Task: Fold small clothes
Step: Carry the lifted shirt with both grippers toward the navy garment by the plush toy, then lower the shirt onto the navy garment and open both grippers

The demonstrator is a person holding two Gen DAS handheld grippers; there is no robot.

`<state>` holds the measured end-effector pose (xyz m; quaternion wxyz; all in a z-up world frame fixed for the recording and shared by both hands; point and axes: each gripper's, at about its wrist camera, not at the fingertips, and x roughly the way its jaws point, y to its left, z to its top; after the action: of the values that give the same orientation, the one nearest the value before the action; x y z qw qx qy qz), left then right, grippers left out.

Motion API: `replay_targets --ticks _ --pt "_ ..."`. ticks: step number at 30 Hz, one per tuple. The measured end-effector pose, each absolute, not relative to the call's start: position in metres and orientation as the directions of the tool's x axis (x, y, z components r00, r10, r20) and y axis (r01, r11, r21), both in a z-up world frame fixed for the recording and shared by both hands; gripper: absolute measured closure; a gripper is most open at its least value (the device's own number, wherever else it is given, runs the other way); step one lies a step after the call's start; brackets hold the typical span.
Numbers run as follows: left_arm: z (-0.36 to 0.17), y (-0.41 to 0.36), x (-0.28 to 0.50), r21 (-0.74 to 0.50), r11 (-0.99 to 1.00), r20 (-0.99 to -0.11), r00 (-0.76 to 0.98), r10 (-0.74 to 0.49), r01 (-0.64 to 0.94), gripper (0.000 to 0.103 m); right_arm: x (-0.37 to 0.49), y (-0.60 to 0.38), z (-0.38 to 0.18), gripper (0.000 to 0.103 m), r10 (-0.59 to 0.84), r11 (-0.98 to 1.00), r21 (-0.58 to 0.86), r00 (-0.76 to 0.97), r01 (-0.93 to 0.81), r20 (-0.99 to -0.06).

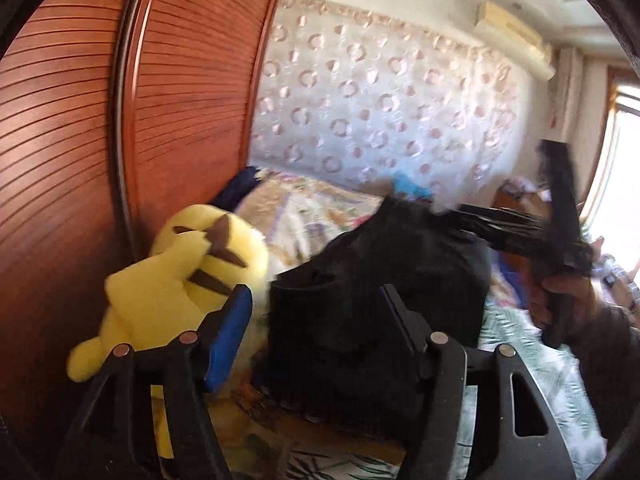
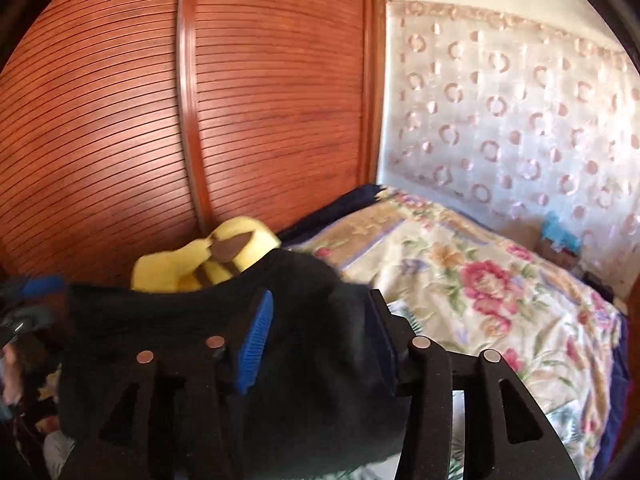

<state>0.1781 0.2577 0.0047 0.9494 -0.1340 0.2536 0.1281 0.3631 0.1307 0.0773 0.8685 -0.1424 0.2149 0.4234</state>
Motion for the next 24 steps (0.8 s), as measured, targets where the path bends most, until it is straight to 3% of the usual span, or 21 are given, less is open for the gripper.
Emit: replay_targets --ticks 5,6,8,12,24 --pt "-0.019 0.277 0.191 -0.118 0.903 -0.588 0.762 0.271 -0.412 0.037 0.373 0.138 0.055 0.052 0.608 0.625 -0.113 0.573 -0.772 -0.549" --pt "-0.021 0.279 0.189 -0.119 0.901 -0.591 0.759 0.272 -0.416 0.037 0.378 0.138 0.052 0.051 0.598 0.636 -0.110 0.578 -0.764 -0.555" --pt "-0.021 0.279 0.184 -0.122 0.900 -0.595 0.757 0.272 -0.419 0.037 0.386 0.140 0.050 0.038 0.594 0.652 -0.087 0.579 -0.753 -0.558" --pt "-0.011 0.271 0.173 -0.115 0.905 -0.579 0.768 0.273 -0.409 0.037 0.414 0.149 0.051 0.037 0.607 0.661 -0.012 0.543 -0.751 -0.580" --pt "0.027 0.220 0.141 -0.065 0.948 -0.497 0.834 0.239 -0.310 0.037 0.342 0.104 0.067 0.037 0.602 0.716 -0.020 0.633 -0.697 -0.486"
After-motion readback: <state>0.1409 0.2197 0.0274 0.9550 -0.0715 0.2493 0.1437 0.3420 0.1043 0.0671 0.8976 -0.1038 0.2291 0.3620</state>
